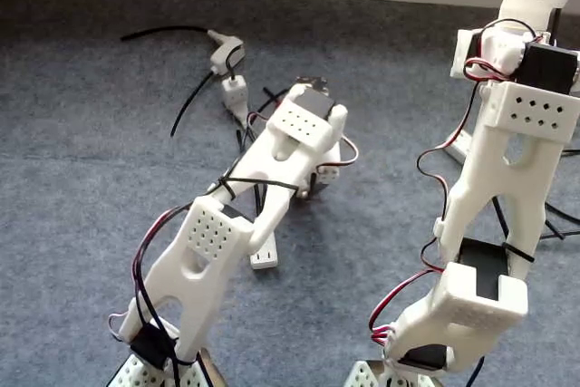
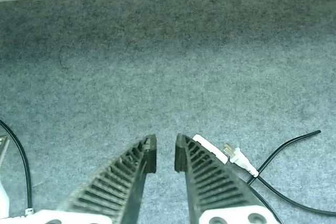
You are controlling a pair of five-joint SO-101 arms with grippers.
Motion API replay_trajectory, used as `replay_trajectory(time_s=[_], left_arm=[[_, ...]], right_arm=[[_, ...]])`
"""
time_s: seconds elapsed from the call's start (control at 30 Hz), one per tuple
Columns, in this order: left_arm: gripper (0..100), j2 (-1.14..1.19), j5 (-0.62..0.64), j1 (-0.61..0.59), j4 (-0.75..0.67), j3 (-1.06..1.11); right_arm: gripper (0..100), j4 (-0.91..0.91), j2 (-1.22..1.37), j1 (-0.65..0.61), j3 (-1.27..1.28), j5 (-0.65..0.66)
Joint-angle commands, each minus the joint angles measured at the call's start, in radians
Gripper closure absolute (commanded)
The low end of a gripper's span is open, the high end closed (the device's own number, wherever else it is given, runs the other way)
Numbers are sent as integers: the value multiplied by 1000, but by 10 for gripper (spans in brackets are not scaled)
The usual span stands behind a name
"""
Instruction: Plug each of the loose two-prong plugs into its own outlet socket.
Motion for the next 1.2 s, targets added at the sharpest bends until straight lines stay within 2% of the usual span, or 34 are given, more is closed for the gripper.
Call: replay_trajectory(time_s=[0.0,1.17], left_arm=[[901,4,-5,-76,32,28],[898,4,3,-113,-20,-28]], right_arm=[[919,-21,-18,25,-47,-3],[919,-33,-18,38,-47,-3]])
